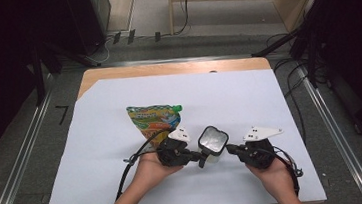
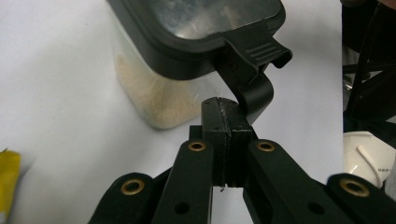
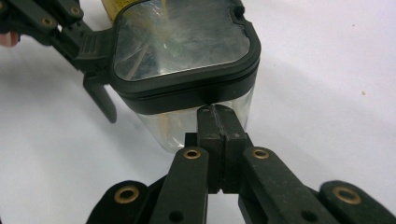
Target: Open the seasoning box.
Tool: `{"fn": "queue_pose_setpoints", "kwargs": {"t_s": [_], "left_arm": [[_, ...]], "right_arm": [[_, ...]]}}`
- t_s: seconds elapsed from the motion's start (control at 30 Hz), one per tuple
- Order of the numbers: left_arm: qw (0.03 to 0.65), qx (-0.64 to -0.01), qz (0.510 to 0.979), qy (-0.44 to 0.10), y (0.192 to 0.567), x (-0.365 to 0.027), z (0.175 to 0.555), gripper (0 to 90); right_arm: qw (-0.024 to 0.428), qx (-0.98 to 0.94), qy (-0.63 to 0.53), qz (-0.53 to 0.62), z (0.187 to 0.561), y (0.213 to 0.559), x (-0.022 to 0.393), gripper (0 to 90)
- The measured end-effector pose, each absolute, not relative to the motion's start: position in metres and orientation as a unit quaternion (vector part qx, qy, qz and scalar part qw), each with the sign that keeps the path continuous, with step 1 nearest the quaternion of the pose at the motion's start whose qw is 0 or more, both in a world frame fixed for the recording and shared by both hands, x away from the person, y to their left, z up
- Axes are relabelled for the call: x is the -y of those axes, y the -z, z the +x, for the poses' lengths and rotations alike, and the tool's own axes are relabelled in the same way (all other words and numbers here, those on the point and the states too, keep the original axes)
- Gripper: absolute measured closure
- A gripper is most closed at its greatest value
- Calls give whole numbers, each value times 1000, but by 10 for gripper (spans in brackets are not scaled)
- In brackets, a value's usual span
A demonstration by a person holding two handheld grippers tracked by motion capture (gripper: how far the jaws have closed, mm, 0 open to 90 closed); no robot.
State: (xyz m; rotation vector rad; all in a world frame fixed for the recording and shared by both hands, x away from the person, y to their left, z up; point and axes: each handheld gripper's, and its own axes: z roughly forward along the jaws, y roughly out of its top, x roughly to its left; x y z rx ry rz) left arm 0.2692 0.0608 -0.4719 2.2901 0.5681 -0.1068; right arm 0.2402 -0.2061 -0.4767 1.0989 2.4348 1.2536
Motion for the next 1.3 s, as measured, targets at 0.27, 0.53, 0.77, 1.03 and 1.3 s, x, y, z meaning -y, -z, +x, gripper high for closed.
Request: {"fn": "queue_pose_setpoints", "kwargs": {"t_s": [0.27, 0.53, 0.77, 1.03, 1.3], "left_arm": [[385, -221, 895, 40, 476, -48, 262, 900], [398, -220, 890, 47, 479, -37, 259, 900], [406, -222, 885, 54, 482, -34, 260, 900], [406, -216, 885, 74, 472, -44, 262, 882], [388, -203, 895, 77, 460, -57, 260, 810]], "right_arm": [[99, -813, -423, 387, 248, 477, 205, 900], [107, -808, -424, 395, 255, 479, 201, 900], [111, -799, -432, 403, 266, 483, 195, 900], [93, -792, -441, 411, 263, 478, 200, 900], [92, -800, -433, 405, 235, 466, 204, 900]]}}
